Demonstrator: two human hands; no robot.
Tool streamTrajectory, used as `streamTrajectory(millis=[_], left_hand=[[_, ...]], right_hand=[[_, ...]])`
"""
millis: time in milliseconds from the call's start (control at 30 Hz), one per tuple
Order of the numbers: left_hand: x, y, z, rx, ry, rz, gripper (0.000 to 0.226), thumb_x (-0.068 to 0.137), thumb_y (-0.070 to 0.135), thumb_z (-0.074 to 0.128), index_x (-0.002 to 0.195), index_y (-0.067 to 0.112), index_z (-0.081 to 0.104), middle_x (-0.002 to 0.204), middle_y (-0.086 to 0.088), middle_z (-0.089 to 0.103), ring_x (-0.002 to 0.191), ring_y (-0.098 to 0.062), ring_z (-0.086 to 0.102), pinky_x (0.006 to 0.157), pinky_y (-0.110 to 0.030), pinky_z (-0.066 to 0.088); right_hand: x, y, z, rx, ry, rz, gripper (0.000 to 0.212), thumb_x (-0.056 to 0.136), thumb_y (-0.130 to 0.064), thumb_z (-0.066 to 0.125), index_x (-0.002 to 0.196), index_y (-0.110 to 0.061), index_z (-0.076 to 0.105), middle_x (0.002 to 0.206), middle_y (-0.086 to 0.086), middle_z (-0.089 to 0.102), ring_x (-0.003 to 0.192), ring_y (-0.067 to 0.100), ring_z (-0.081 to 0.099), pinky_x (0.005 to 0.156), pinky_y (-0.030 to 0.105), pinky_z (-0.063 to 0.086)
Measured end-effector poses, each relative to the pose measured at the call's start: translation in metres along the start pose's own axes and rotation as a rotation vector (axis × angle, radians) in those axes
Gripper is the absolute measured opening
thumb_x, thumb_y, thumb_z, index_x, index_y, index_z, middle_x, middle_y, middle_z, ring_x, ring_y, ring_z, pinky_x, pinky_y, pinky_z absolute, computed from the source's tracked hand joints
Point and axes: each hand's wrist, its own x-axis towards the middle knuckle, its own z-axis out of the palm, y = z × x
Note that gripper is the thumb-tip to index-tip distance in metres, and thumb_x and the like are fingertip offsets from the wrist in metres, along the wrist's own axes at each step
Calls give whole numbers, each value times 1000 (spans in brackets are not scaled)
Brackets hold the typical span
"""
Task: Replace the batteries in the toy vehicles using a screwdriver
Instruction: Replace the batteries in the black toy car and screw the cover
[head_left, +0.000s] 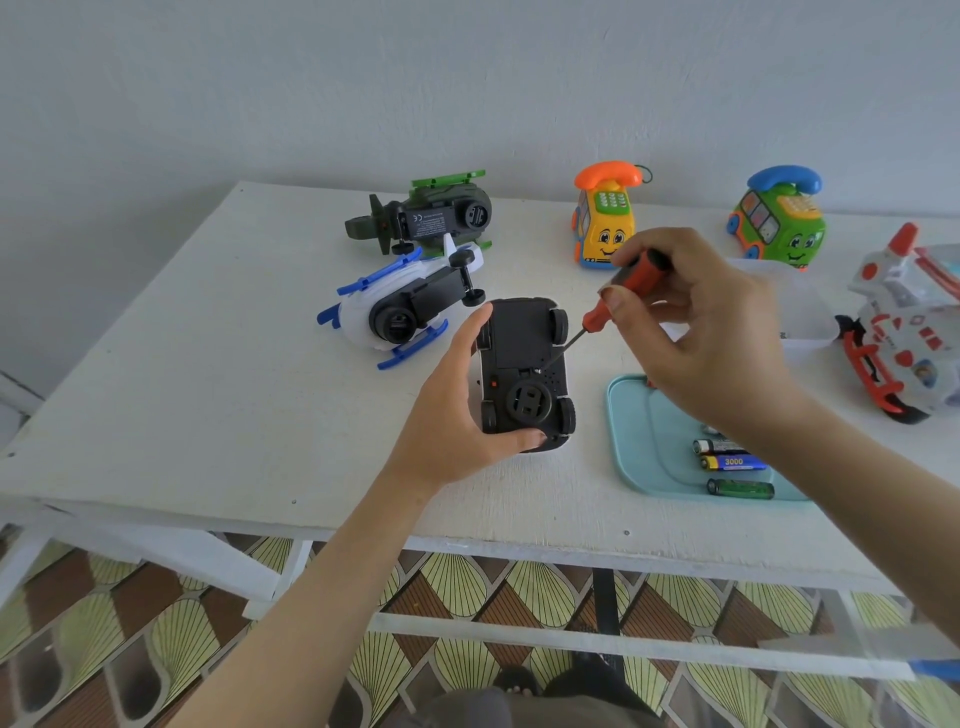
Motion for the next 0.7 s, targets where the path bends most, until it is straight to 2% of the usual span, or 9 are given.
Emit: streamTrajectory(millis=[100, 267, 433, 700], left_hand=[[0, 0, 0, -5, 0, -1, 111, 65, 20, 87, 150, 32, 17, 129, 53, 28, 125, 18, 33, 95, 3, 25], [0, 0, 0, -4, -1, -3, 112, 65, 20, 88, 150, 32, 16, 129, 51, 30, 125, 17, 35, 94, 2, 28], [-1, 1, 0, 2, 4, -4, 112, 65, 20, 88, 150, 33, 16, 131, 48, 31, 125, 15, 36, 94, 1, 29], [-1, 0, 0, 7, 5, -6, 111, 65, 20, 88, 149, 33, 16, 128, 54, 28, 124, 20, 34, 92, 4, 27]], right_hand=[[0, 0, -1, 9, 6, 0, 19, 88, -11, 59, 106, -5, 55, 84, -16, 58, 83, 0, 67, 71, 8, 50], [-1, 2, -1, 15, 1, 8, 18, 89, -12, 58, 106, -7, 55, 84, -4, 63, 83, 4, 69, 73, 12, 52], [-3, 2, 1, 21, 2, 3, 18, 89, -9, 60, 106, -6, 55, 84, -12, 60, 83, 0, 67, 73, 8, 50], [-4, 2, 1, 11, 1, -12, 18, 89, -6, 61, 106, -3, 56, 83, 5, 62, 84, 1, 67, 74, 7, 49]])
